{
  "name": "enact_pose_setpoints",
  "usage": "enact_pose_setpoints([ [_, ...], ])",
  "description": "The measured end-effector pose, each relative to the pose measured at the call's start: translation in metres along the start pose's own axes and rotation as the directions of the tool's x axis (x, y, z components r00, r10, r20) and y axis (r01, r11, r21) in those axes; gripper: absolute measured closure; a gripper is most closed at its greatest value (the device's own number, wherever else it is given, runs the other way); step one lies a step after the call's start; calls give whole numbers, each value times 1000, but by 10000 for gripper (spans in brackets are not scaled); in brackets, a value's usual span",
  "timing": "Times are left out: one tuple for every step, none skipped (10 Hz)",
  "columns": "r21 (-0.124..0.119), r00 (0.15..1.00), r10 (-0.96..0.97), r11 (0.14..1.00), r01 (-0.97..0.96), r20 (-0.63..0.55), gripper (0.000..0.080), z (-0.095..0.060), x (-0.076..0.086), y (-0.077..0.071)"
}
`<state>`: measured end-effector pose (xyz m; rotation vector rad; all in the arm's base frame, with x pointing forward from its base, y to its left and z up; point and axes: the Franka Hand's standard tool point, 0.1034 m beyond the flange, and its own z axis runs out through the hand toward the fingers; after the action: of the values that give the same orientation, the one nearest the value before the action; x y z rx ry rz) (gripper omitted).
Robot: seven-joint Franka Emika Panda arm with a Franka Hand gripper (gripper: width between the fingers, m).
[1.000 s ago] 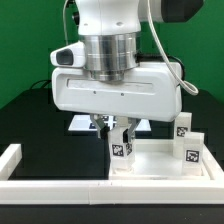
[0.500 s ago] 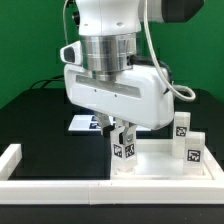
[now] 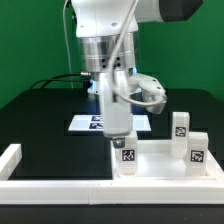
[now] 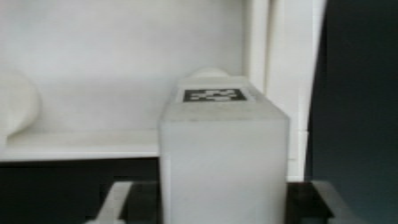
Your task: Assemble square table
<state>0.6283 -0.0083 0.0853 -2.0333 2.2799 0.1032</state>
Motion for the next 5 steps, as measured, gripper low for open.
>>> enact_pose_setpoints([
  [2,999,35,999,-35,-1,508,0,0,0],
  [1,1000,24,1000,-24,-2,428,0,0,1],
  [0,1000,-1,1000,1,-3,428,1,0,1],
  [0,1000,-1,1000,1,-3,281,1,0,1],
  [-2,1000,-22,1000,22,-4,184,2,-1,1],
])
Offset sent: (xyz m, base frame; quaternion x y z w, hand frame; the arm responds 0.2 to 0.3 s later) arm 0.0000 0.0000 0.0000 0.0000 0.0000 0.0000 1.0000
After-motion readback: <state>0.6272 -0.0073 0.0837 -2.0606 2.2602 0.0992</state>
